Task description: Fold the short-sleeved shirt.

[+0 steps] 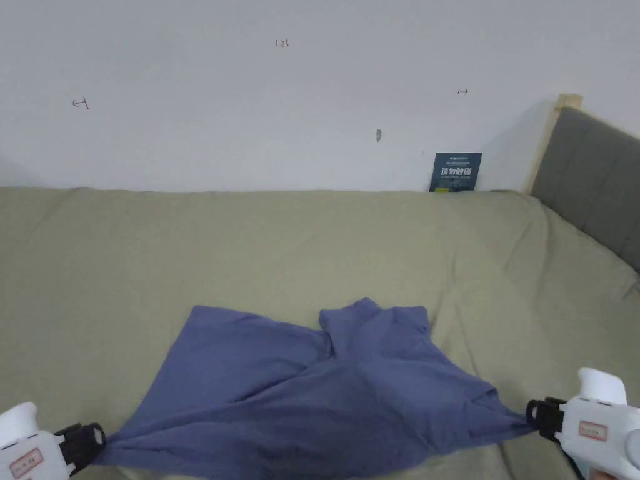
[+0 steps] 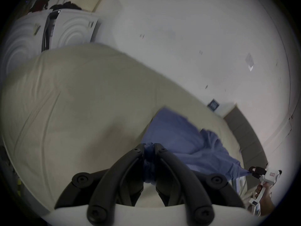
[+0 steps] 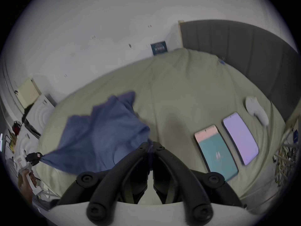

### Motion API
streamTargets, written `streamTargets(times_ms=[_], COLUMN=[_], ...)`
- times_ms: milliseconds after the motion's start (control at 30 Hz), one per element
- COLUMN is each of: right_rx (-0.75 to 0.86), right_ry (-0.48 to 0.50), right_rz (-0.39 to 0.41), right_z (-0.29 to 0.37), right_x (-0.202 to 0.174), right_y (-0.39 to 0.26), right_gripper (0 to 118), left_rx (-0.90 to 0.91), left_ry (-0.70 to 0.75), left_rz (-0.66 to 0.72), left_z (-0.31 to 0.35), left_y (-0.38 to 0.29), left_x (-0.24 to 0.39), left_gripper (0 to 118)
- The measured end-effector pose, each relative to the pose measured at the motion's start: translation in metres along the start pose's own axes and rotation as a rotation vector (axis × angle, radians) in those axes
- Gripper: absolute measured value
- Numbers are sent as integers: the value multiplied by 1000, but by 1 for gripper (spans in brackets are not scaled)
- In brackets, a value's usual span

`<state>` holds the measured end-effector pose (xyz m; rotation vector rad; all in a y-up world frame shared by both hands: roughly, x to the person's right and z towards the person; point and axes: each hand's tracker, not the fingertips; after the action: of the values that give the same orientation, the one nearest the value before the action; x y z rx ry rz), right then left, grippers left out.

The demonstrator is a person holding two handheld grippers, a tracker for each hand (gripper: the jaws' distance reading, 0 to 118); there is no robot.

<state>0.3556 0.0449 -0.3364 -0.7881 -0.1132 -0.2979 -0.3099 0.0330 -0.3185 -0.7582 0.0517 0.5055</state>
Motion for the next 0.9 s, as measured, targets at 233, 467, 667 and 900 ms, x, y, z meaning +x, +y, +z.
streamTargets(times_ms=[233,467,667,900], right_rx=[17,205,366,369], right_ry=[-49,138,261,162], right_rz=[0,142,160,278], right_z=[-14,134,209,213], right_x=[17,-46,-82,-87], right_y=[-45,-87,-156,-164], right_gripper=[118,117,104,0], left_rx=[-61,153,347,220], left_ry=[145,44,146,113], left_rz=[-126,-218,-360,-349], left_z=[-27,122,216,184], left_y=[-30,-80,-121,-125], left_x=[-19,-4,34,12], left_gripper=[118,117,115,0])
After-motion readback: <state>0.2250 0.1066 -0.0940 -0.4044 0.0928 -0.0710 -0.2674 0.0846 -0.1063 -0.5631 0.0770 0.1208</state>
